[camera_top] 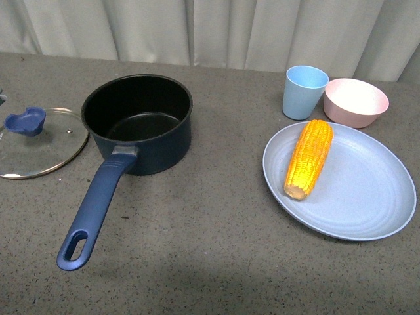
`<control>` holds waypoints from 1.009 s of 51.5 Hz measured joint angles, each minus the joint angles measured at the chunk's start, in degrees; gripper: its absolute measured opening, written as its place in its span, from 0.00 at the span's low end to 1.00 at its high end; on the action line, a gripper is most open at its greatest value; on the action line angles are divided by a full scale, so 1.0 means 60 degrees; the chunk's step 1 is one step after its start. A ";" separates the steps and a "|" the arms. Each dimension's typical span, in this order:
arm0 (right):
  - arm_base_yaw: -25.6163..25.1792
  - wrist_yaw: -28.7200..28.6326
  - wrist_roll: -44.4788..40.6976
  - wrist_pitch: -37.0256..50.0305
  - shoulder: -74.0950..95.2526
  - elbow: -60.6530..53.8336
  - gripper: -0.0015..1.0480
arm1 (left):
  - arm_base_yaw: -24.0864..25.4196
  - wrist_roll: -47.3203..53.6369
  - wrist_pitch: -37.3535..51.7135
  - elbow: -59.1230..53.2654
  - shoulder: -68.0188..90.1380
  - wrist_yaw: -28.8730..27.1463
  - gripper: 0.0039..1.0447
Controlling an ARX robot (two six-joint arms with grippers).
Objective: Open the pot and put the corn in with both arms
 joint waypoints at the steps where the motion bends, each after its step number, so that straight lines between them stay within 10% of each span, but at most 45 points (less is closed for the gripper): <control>1: 0.0000 0.0000 0.0000 0.0000 0.0000 0.0000 0.91 | 0.0000 0.0000 0.0000 0.0000 0.0000 0.0000 0.78; 8: 0.0000 0.0000 0.0000 0.0000 0.0000 0.0000 0.91 | 0.0000 0.0011 0.0000 0.0000 0.0000 0.0000 0.96; 21: 0.0000 0.0488 -0.0874 -0.0780 0.0758 0.0346 0.91 | 0.0000 0.0004 0.0000 0.0000 0.0000 0.0000 0.94; 35: 0.0237 0.0594 0.0015 0.3632 0.8827 0.2299 0.91 | 0.0000 0.0004 0.0000 0.0000 -0.0004 0.0000 0.94; 52: 0.1599 0.0729 0.3187 0.2058 1.6826 0.7063 0.91 | 0.0000 0.0004 0.0000 0.0000 -0.0007 0.0000 0.94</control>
